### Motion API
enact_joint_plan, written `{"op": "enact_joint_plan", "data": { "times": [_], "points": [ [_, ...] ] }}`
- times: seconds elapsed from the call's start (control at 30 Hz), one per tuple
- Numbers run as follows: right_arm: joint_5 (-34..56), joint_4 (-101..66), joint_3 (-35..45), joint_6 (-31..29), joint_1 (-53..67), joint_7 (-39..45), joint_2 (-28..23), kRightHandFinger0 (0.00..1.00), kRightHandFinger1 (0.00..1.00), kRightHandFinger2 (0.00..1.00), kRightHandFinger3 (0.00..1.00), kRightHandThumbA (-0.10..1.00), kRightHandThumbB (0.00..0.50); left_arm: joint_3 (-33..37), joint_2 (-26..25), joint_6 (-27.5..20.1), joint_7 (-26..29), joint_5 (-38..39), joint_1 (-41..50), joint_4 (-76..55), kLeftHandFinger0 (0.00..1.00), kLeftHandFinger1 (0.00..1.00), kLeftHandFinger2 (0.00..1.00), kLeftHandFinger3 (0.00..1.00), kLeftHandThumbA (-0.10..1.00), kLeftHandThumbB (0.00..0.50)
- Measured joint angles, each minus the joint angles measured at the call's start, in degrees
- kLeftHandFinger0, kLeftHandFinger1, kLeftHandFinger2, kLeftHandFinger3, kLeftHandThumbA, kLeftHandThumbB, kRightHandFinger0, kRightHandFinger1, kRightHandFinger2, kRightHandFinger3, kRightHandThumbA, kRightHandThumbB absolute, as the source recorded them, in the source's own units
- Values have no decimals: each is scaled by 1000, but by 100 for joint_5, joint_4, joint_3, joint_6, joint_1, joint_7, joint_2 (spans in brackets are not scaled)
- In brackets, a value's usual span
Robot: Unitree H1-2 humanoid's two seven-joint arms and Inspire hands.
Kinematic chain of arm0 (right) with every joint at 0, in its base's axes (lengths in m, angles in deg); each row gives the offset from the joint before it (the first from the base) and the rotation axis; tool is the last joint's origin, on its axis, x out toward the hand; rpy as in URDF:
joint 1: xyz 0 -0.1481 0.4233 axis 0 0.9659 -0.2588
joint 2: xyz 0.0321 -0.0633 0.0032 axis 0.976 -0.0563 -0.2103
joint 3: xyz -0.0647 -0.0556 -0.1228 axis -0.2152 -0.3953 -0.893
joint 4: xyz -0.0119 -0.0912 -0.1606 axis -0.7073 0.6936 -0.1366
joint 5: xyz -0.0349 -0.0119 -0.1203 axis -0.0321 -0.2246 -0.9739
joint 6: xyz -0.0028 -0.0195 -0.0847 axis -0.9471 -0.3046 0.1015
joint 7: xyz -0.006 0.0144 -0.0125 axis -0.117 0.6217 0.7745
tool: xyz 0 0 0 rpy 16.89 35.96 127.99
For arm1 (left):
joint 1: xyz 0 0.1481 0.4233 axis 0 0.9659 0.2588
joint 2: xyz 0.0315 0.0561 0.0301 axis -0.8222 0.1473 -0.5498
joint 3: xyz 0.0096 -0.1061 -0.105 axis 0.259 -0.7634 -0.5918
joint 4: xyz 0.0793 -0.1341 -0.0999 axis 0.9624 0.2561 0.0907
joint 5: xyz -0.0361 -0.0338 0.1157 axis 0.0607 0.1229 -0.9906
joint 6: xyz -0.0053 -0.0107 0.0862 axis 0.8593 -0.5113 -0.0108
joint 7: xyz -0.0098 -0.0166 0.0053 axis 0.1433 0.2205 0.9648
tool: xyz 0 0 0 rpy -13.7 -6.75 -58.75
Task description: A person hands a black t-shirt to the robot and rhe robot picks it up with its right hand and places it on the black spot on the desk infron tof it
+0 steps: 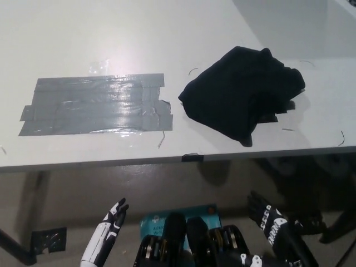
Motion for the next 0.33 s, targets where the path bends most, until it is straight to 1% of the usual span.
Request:
{"op": "enact_joint_plan", "data": {
  "times": [0.1, 0.13, 0.2, 0.27, 0.33],
  "points": [
    [-35, 58, -34, -120, 61, -94, -131, 1000, 1000, 1000, 1000, 1000, 218, 9, 21, -15, 3, -4, 61, -10, 1000, 1000, 1000, 1000, 1000, 500],
    [-53, 54, -77, -216, 194, -161, -246, 1000, 1000, 1000, 1000, 1000, 218, 28, 60, -22, 1, -2, 212, -58, 1000, 1000, 1000, 1000, 1000, 500],
    [-94, 68, -147, -294, 356, -236, -327, 1000, 1000, 1000, 1000, 1000, 244, 58, 89, -22, 0, -4, 412, -120, 1000, 1000, 1000, 1000, 1000, 500],
    [-129, 103, -205, -374, 478, -282, -362, 1000, 1000, 1000, 1000, 1000, 260, 78, 95, -22, 1, -18, 550, -125, 1000, 1000, 1000, 1000, 1000, 500],
    [-158, 147, -267, -465, 561, -355, -392, 1000, 1000, 1000, 1000, 1000, 261, 90, 92, -22, 2, -47, 640, -125, 1000, 1000, 1000, 1000, 1000, 500]
  ]
}}
